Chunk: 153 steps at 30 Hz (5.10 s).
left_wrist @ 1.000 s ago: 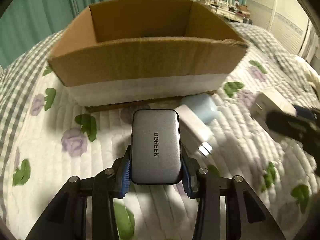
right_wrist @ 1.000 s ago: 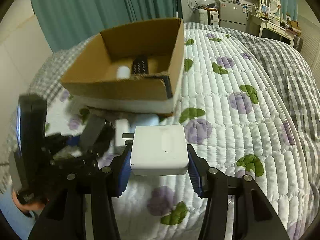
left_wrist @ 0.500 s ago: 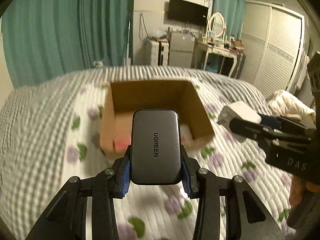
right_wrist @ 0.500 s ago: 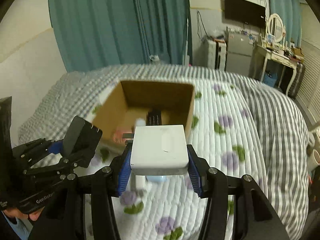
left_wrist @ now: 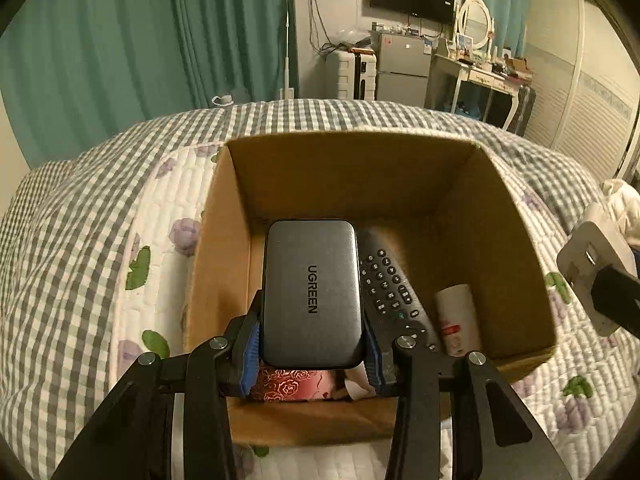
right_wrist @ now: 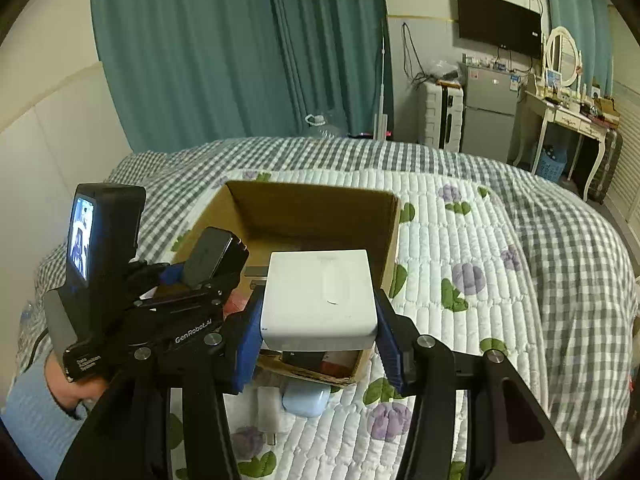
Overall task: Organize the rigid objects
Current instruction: 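Drop the silver charger and white adapter into the box, opening both tools, then grasp the small white adapter with the right tool while the left grasps the blue earbud case, then drop the earbud case and small adapter into the box, opening both tools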
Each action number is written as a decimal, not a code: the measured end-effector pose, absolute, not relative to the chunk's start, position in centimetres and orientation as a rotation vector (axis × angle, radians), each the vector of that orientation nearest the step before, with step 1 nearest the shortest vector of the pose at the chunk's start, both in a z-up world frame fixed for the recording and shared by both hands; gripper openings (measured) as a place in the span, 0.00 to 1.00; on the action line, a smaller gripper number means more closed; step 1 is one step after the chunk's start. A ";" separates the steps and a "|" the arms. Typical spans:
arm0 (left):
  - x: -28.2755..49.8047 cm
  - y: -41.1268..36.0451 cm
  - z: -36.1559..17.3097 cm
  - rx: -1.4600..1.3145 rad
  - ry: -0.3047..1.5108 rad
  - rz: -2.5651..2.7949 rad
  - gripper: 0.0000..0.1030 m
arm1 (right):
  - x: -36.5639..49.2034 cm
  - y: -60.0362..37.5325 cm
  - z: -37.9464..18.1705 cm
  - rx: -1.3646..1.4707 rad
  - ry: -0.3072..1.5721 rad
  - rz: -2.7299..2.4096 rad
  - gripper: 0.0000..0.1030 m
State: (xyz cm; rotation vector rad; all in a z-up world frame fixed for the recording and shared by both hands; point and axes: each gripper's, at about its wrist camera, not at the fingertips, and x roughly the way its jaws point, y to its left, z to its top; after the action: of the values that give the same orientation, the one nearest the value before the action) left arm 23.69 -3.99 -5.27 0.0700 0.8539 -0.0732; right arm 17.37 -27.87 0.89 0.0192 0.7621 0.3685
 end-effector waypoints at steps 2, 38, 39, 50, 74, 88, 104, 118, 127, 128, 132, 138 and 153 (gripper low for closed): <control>23.7 -4.0 -5.7 0.065 0.862 -0.079 0.41 | 17.8 -28.1 0.2 0.022 0.770 0.367 0.49; 22.8 0.0 -2.7 0.046 0.745 -0.005 0.54 | 27.7 -24.2 -4.1 -0.031 0.743 0.309 0.49; 22.7 0.0 -2.6 0.046 0.737 -0.005 0.54 | 27.6 -24.2 -4.0 -0.033 0.729 0.301 0.50; 17.4 -0.6 1.6 0.032 0.675 -0.024 0.93 | 21.5 -26.7 3.9 -0.057 0.634 0.274 0.79; 11.3 2.0 -7.2 0.071 0.826 0.049 1.00 | 11.8 -21.9 -7.9 -0.131 0.928 0.356 0.93; 12.3 3.8 -10.2 -0.004 0.900 0.033 1.00 | 12.8 -19.7 -13.2 -0.192 1.034 0.400 0.22; 13.4 -6.2 -10.1 -0.008 0.899 -0.111 1.00 | 12.8 -31.9 -7.9 -0.074 0.971 0.225 0.22; 17.0 -12.3 -15.2 0.041 0.911 -0.133 0.90 | 15.7 -34.0 -9.7 -0.020 0.998 0.231 0.22; 17.5 -11.6 -15.7 0.003 0.948 -0.193 0.50 | 15.6 -34.1 -9.8 -0.010 0.998 0.222 0.22; 17.4 -11.6 -15.5 0.007 0.952 -0.192 0.50 | 15.5 -34.0 -9.7 -0.015 0.994 0.219 0.22; 16.0 -10.4 -14.1 -0.020 0.939 -0.206 0.50 | 14.9 -33.7 -9.3 -0.034 0.975 0.211 0.22; 13.3 -8.8 -9.2 -0.018 0.863 -0.224 0.50 | 13.0 -33.3 -6.6 -0.041 0.918 0.207 0.22; 14.8 -4.0 2.6 0.021 0.646 -0.145 0.50 | 14.2 -27.8 4.6 -0.082 0.712 0.303 0.22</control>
State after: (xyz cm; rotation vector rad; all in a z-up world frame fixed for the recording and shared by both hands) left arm 14.82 -4.04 2.57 0.0211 0.6463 -0.1449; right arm 14.15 -27.83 4.59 -0.0817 0.7116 0.3031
